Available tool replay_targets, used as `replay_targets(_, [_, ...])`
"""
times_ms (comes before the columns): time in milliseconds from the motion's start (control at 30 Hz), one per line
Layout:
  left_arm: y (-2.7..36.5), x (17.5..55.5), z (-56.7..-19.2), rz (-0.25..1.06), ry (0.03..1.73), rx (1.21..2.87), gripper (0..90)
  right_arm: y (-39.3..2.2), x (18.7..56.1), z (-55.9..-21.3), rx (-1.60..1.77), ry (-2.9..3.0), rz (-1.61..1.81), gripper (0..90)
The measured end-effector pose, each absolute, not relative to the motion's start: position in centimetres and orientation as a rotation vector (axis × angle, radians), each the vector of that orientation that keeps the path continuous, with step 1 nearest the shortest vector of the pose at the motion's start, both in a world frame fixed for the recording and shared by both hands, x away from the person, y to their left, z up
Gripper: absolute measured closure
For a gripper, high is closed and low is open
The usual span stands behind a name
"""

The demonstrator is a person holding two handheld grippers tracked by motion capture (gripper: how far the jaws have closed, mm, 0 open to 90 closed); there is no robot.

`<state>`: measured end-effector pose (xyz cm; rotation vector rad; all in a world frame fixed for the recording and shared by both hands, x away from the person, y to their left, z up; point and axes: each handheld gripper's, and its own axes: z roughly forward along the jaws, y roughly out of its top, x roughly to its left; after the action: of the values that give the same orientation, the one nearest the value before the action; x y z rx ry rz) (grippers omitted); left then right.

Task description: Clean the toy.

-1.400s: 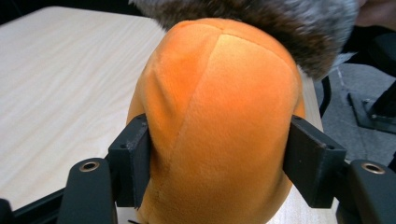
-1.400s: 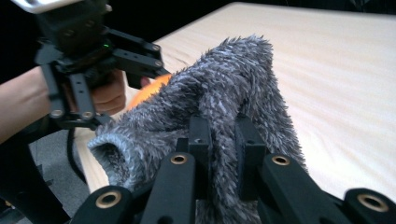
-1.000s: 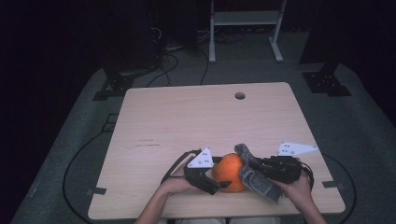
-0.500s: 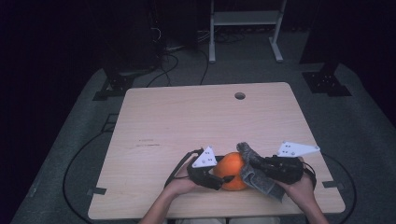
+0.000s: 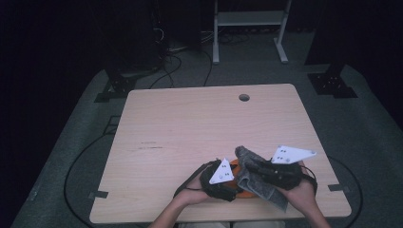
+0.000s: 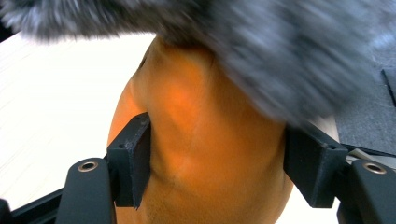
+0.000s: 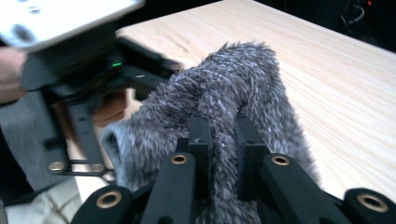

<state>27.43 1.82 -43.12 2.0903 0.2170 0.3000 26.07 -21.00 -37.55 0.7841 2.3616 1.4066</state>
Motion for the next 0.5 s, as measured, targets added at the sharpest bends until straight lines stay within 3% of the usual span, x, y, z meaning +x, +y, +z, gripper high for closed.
replay_targets(200, [1.6, 27.4, -43.4, 0.271, 0.181, 2.09, 29.2, -23.8, 27.4, -38.7, 0.94, 2.328, 1.482, 79.4])
replay_targets(500, [1.8, 27.0, -43.6, 0.319, 0.167, 2.101, 25.5, -22.5, 27.2, -38.5, 0.875, 2.381, 1.459, 79.3])
